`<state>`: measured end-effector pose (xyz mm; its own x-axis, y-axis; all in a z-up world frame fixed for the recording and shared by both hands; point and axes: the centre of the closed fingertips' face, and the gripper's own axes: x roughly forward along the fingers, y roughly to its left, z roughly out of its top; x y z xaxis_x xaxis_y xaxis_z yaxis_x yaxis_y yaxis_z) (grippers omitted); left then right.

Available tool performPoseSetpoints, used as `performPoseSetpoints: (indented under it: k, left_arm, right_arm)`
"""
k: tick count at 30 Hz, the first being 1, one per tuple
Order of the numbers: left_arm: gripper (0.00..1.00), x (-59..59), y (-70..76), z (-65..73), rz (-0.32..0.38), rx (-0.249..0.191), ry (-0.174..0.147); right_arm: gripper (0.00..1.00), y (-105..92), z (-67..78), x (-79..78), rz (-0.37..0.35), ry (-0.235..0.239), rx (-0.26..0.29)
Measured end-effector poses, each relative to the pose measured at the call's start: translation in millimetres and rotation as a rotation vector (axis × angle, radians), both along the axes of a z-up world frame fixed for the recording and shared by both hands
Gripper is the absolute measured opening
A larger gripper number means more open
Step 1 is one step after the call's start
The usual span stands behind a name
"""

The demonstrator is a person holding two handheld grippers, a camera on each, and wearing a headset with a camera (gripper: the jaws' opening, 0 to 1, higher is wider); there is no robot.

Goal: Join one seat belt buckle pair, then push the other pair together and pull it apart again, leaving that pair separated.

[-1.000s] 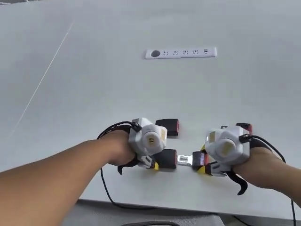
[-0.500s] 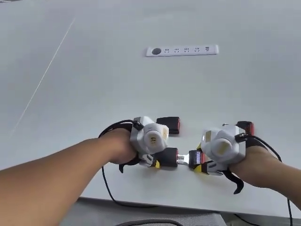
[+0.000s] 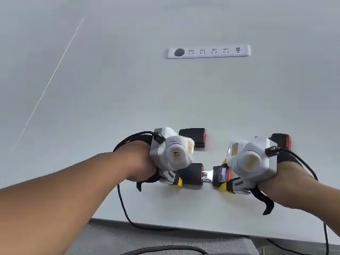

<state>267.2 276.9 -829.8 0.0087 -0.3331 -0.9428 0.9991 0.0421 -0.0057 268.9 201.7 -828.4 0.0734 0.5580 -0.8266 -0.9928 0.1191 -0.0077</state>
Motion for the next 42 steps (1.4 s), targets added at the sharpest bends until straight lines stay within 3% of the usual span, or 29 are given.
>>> performPoseSetpoints:
  k: [17,31,33,37,42]
  left_arm:
    - [0.32,-0.9,1.2,-0.9,-0.03,0.019,-0.001]
    - [0.32,-1.7,1.4,-2.1,-0.016,0.012,-0.009]
    - [0.32,-2.2,1.6,-1.9,-0.019,0.005,-0.015]
    - [0.32,-0.9,3.7,-0.7,0.005,-0.055,-0.012]
    - [0.32,-0.4,1.5,-0.4,-0.002,-0.045,-0.01]
  right_arm:
    - [0.32,18.0,-0.8,-1.5,0.005,-0.009,0.011]
    - [0.34,16.2,-2.5,-2.9,-0.008,-0.016,0.017]
    - [0.34,15.6,-2.1,-2.7,-0.005,-0.021,0.021]
    - [0.34,14.3,-0.9,-3.3,0.005,-0.035,0.027]
    - [0.34,13.0,-1.0,1.1,0.022,0.008,0.043]
